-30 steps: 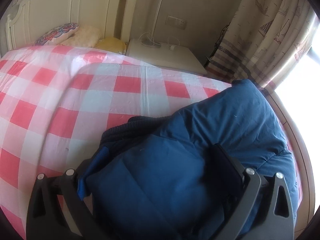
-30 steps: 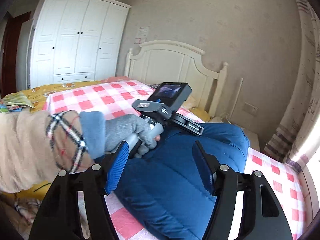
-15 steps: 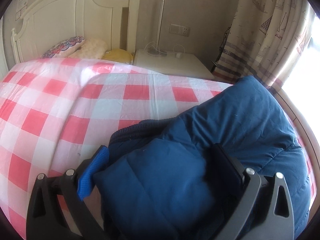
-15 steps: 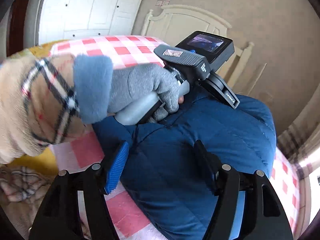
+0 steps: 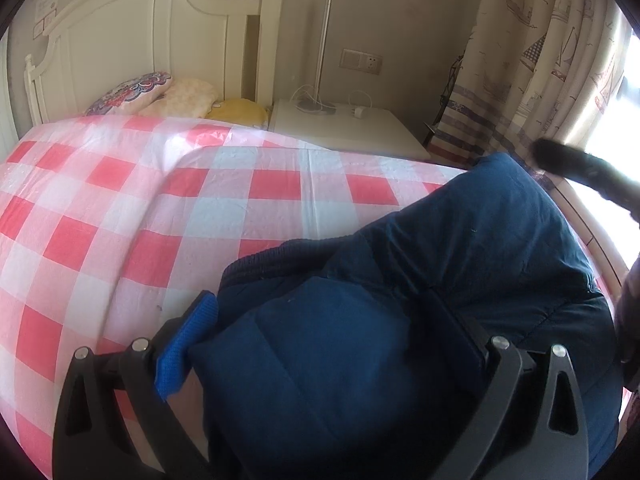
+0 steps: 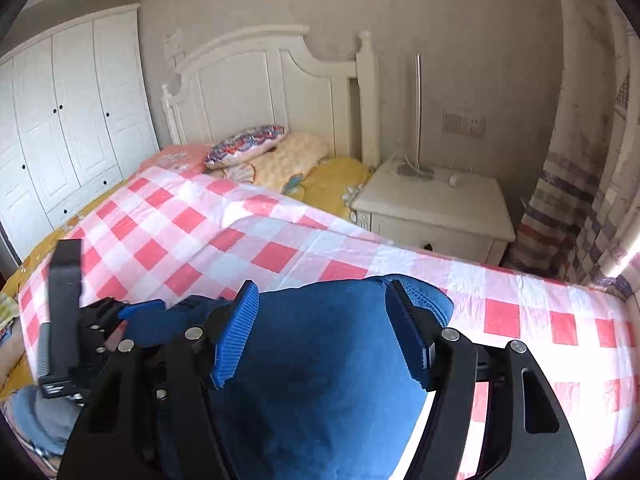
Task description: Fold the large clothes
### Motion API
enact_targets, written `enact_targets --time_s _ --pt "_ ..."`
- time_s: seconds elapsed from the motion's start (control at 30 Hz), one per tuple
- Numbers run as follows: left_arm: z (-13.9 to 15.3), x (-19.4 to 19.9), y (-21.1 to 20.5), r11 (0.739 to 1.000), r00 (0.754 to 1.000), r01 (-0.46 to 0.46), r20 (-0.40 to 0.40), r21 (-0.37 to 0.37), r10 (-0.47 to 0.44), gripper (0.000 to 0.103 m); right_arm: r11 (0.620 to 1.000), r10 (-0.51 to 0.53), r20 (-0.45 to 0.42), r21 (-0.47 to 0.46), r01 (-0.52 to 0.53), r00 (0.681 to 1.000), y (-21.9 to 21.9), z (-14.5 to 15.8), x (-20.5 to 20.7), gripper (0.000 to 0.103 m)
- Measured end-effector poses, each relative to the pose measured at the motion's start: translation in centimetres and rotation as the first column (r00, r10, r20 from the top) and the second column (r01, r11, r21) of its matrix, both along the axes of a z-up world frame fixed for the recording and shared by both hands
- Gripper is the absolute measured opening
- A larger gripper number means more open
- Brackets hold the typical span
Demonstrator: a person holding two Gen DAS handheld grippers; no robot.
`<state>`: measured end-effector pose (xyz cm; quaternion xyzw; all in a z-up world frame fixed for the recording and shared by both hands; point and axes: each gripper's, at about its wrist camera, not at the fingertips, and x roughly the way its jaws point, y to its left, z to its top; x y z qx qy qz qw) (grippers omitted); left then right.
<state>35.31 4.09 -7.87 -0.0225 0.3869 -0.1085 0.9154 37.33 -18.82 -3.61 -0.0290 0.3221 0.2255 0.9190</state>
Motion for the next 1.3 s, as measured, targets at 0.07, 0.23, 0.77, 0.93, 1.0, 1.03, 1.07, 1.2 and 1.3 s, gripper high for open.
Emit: enact_targets --time_s 0.07,0.23,0.77,0.93,1.0,1.03,1.07,1.2,1.3 --pt "-0.1 0.2 0.2 1.0 1.0 -0.018 -0.008 -0.001 0.018 0.102 0.996 0.01 -0.106 -0.085 -0.019 0.994 1.9 -3.7 2.3 0.064" --pt "-0.7 0.8 0.7 0.999 0.999 -0.026 -0.044 -0.029 0.024 0.102 0.98 -0.005 -0.19 -0.195 -0.032 0.982 3.2 -7.3 3.9 0.066" --pt "-2.1 1.9 1.8 0.993 0.99 -0.033 -0.138 -0.118 0.017 0.102 0.959 -0.108 -0.079 -0.271 0.083 0.991 2.7 -5.0 1.3 0.069" --pt "-2.3 2.0 2.3 0.987 0.99 -0.041 -0.143 -0.156 0.018 0.102 0.988 -0.142 -0.047 -0.066 0.138 0.989 -0.9 -1.9 -3.7 0.072" --pt "-2.3 2.1 2.3 0.986 0.989 -0.042 -0.146 -0.159 0.018 0.102 0.979 -0.148 -0.047 -0.149 0.14 0.988 -0.5 -3.4 -4.4 0.073" --pt "-2.4 2.1 2.4 0.986 0.988 -0.048 -0.15 -0.161 0.023 0.102 0.973 -0.146 -0.094 -0.193 0.126 0.985 -0.1 -5.2 -3.9 0.073" --pt "-2.5 2.2 2.6 0.985 0.987 -0.054 -0.157 -0.166 0.028 0.102 0.979 -0.136 -0.128 -0.168 0.114 0.982 -0.2 -6.6 -3.5 0.074" --pt "-3.0 2.5 3.1 0.977 0.983 -0.061 -0.185 -0.205 0.023 0.102 0.988 -0.13 -0.188 -0.109 0.111 0.973 -1.1 -6.8 -3.3 0.074" --pt "-3.0 2.4 3.1 0.976 0.983 -0.062 -0.181 -0.208 0.024 0.102 0.985 -0.104 -0.071 -0.149 0.093 0.992 0.3 -3.0 -8.2 0.073"
